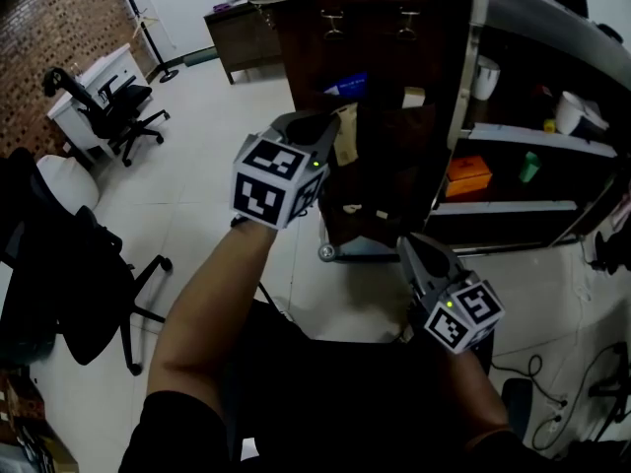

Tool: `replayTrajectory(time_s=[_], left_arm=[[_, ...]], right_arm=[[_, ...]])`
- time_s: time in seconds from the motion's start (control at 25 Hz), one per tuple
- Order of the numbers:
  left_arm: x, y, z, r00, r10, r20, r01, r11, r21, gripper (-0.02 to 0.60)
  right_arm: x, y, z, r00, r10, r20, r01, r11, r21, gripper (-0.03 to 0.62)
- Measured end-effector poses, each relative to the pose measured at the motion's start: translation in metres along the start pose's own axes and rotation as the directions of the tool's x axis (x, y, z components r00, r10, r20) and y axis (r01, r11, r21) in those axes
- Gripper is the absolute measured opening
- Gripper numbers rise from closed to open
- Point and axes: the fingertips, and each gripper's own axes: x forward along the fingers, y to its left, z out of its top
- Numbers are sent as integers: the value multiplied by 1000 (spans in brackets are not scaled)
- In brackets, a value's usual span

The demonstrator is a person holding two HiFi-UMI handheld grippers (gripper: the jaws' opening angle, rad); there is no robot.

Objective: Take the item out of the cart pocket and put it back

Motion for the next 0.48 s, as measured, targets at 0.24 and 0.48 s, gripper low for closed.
replayTrajectory(time_s=[0.24,0.48], left_arm=[[-49,-9,42,996,7,93,-6,1000,-12,2],[-106,-44,42,986,-14,164,24,998,-59,2]], right_arm=[[-2,11,11,1000,16,17,-16,1000,-22,12],[-5,16,18,999,22,28,-21,999,-27,12]])
